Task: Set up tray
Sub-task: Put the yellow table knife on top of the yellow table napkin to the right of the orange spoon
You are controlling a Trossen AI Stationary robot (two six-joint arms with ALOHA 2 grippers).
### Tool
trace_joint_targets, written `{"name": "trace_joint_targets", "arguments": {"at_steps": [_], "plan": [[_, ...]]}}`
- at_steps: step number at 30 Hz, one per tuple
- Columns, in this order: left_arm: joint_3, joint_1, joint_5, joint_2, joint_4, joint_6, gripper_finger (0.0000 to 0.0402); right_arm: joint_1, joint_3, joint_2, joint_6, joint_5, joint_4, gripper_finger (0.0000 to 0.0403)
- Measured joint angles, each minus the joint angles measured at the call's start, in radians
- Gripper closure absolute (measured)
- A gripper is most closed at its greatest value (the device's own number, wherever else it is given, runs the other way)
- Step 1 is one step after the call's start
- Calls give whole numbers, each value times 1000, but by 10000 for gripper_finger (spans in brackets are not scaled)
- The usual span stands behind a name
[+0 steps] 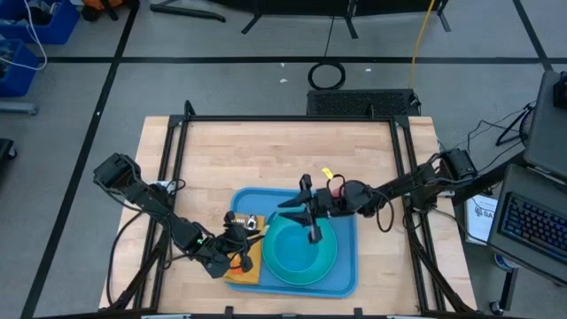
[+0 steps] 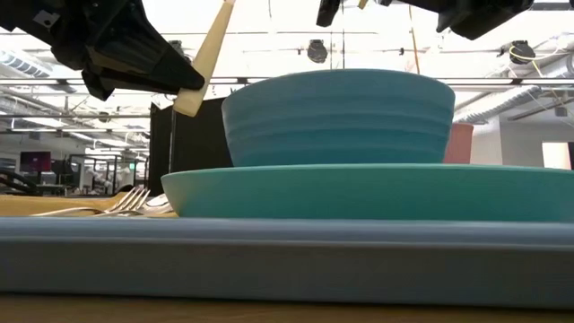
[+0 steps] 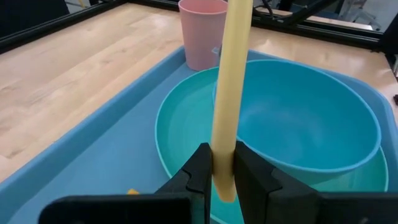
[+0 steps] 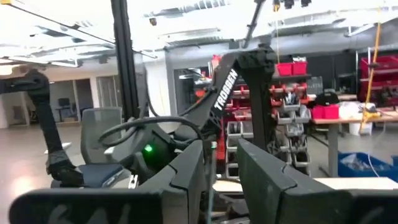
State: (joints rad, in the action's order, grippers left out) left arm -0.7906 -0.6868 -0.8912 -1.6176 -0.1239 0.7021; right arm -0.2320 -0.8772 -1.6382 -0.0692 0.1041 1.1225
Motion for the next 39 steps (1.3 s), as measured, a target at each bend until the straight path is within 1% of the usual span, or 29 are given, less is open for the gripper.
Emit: {"name": "trace_joint_targets", "arguments": {"at_steps": [7,9,11,21,24,29,33,39], "plan": [[0,10,18,0,-10,-9,354,12,0,0,-57,-8,-30,312],[0,17,30,0,-10,-8,354,15,0,0,-58,-54,-30,312],[0,21,35,0,-10,-12,354,15,0,0,-67,-76,-30,312],[0,22,40,0,-12,-10,354,17,0,0,-85,-79,-31,312],[0,30,64,0,-15,-12,354,17,0,0,-88,-77,-38,312],[0,32,56,0,-18,-13,354,28,0,0,-109,-76,-44,314],[0,32,62,0,-22,-19,354,39,0,0,-128,-78,-61,329],[0,32,64,0,-27,-24,354,41,0,0,-128,-81,-62,375]]}}
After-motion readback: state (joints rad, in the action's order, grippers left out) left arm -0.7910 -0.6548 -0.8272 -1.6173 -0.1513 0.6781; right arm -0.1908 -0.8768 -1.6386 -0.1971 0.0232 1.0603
